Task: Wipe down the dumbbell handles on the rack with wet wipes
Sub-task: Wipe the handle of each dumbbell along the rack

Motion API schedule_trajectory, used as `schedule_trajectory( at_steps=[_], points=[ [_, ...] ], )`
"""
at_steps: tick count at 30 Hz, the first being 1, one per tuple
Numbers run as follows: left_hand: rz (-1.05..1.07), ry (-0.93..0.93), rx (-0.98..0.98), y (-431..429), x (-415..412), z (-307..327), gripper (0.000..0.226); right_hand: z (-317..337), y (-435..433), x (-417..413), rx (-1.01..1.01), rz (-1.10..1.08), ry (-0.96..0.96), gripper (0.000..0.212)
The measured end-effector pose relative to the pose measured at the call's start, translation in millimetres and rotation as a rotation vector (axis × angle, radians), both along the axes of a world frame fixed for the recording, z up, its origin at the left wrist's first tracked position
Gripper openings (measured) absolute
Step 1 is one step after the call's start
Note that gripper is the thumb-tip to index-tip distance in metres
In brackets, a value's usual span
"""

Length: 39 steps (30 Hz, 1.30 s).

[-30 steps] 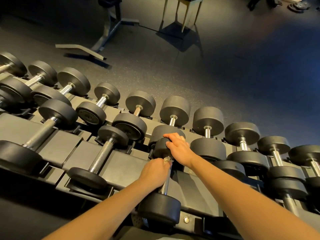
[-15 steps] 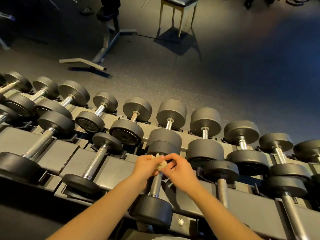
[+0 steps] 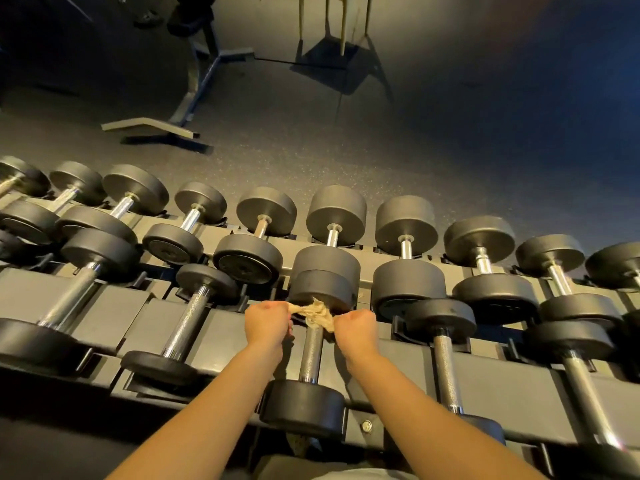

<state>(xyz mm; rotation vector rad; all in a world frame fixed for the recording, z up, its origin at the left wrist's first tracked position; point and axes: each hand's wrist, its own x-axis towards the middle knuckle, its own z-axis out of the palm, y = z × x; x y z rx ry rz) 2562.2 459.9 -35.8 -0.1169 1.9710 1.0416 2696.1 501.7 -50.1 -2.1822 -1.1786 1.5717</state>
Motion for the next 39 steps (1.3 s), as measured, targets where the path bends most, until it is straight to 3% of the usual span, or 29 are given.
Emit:
schedule_trajectory(
  at_steps=[3, 6, 8, 12, 15, 20, 21, 23, 25, 27, 31, 33, 36, 39],
  points=[
    [0.239, -0.211, 0.043, 1.4, 0.0, -6.8, 0.014, 7.1, 1.4, 1.2, -0.223, -0.451, 0.321, 0.01],
    [0.275, -0.228, 0.113, 2.4, 9.6, -6.0, 0.009, 14.5, -0.7, -2.0, -0.261, -0.593, 0.513, 0.007],
    [0.178, -0.173, 0.141, -0.6, 16.1, -2.4, 0.006, 13.8, -5.6, -4.7, -0.188, -0.517, 0.517, 0.008],
    [-0.305, 0.06, 0.098, -7.8, 20.6, -1.2, 0.017, 3.5, -16.7, -9.4, 0.183, -0.001, 0.197, 0.009],
    [-0.523, 0.132, 0.041, -6.7, 15.5, -2.0, 0.026, -2.9, -19.4, -13.1, 0.2, 0.138, 0.069, 0.021],
    [-0.525, -0.101, 0.005, 0.6, 2.3, 10.3, 0.012, -10.6, -8.0, -10.7, -0.045, 0.004, 0.286, 0.026],
    [-0.536, -0.076, 0.017, -0.4, 0.4, 12.4, 0.011, -8.5, -5.5, -6.7, -0.084, -0.021, 0.335, 0.021],
    [-0.56, 0.159, 0.096, -6.1, -5.4, 13.1, 0.014, -7.9, -4.2, 1.6, -0.158, -0.116, 0.408, 0.012],
    [-0.502, 0.358, 0.236, -7.2, -13.9, 19.3, 0.014, -9.3, -2.8, 4.8, -0.232, -0.235, 0.457, 0.016],
    [-0.441, 0.379, 0.344, 2.7, -27.4, 21.8, 0.01, -10.5, 1.1, -3.0, -0.288, -0.319, 0.464, 0.023],
    [-0.753, 0.195, 0.278, 30.1, -34.5, 23.4, 0.056, -2.3, 6.3, -18.0, -0.34, -0.349, 0.563, 0.037],
    [-0.81, 0.118, 0.223, 39.1, -29.7, 17.0, 0.056, 2.4, 3.2, -13.0, -0.376, -0.341, 0.654, 0.037],
    [-0.716, -0.045, 0.216, 48.1, -28.4, 11.9, 0.043, 4.0, 3.1, -4.8, -0.437, -0.298, 0.768, 0.033],
    [-0.731, -0.056, 0.22, 51.0, -29.5, 10.2, 0.04, 4.9, 2.9, -6.8, -0.491, -0.255, 0.814, 0.026]
  ],
)
